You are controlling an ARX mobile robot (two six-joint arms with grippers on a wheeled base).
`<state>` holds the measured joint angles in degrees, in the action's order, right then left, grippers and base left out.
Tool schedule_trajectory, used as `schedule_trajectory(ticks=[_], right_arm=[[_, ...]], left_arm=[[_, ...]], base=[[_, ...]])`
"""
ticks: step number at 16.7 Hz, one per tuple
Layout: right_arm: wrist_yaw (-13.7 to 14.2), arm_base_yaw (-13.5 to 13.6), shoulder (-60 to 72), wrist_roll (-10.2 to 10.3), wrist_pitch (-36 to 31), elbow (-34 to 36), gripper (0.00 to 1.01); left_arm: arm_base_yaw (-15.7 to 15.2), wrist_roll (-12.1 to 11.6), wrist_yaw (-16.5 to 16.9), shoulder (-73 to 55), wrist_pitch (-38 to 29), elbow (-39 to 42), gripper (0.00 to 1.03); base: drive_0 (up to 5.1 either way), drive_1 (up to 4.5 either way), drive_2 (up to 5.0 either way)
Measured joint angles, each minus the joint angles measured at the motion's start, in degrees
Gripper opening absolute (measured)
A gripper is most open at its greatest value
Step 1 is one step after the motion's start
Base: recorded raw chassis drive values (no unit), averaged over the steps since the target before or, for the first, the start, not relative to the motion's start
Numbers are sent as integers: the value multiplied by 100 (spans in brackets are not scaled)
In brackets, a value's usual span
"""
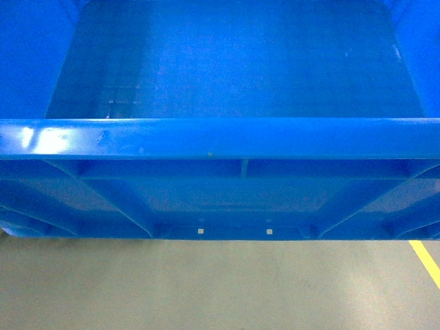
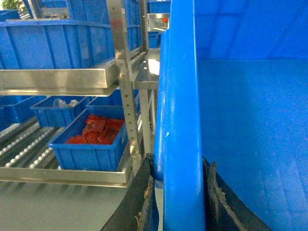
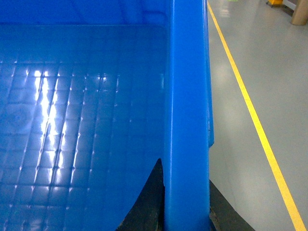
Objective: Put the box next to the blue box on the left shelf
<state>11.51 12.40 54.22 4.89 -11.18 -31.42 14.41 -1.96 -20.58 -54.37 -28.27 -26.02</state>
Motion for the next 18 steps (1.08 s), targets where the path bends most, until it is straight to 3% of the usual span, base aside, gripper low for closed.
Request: schedule_trajectory(ticks=[7, 11, 18], right_arm=[[0, 0, -7, -2, 0, 0, 8], [0, -2, 4, 0, 42, 0, 8], [2, -2, 0, -2, 13, 0, 8]], left_arm=[[0, -2, 0, 0, -7, 0, 18], [0, -2, 2, -24, 46, 0, 18], [0, 0, 4, -22, 0, 0, 18]], base=[[8, 406, -391], [0, 0, 0], [-498, 242, 242]])
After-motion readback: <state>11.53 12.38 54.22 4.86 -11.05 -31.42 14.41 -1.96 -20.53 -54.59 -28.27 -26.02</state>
